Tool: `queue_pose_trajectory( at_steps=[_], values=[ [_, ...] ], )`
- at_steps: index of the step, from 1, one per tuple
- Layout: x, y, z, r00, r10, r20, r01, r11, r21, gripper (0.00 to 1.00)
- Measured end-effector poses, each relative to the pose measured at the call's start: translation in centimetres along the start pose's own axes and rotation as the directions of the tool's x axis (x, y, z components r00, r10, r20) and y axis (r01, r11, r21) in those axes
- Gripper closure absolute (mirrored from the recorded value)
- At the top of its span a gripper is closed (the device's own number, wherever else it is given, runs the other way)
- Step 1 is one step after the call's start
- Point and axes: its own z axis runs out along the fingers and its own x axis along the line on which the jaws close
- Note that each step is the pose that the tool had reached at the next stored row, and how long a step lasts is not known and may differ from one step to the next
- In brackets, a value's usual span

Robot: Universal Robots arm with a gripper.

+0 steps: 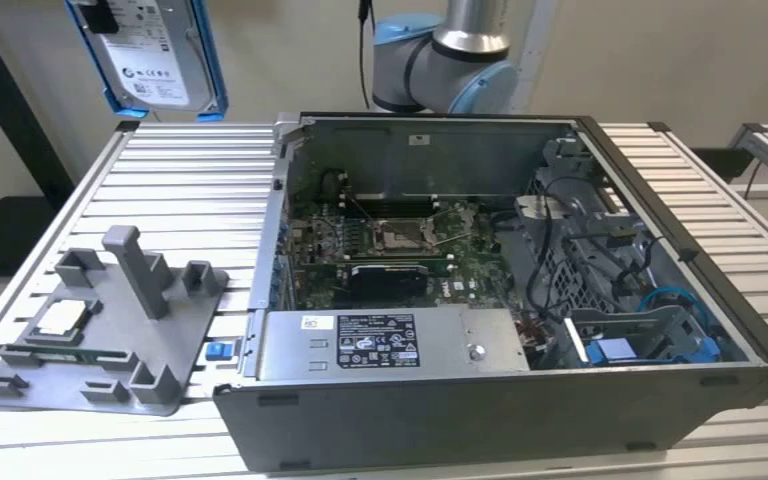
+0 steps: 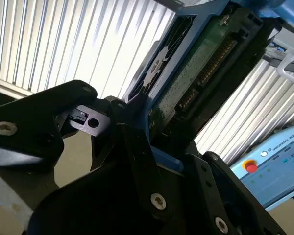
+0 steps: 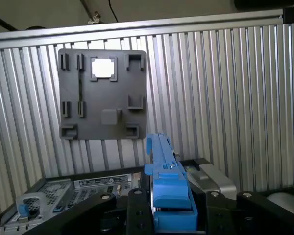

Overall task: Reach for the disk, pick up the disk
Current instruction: 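Pick up the disk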

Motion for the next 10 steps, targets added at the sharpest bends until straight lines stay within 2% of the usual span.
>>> queue_pose_trajectory(
  at_steps=[10],
  values=[
    [-0.4, -3.03, 0.15, 1.0, 0.0, 0.0, 0.0, 1.0, 0.0, 1.0]
  ],
)
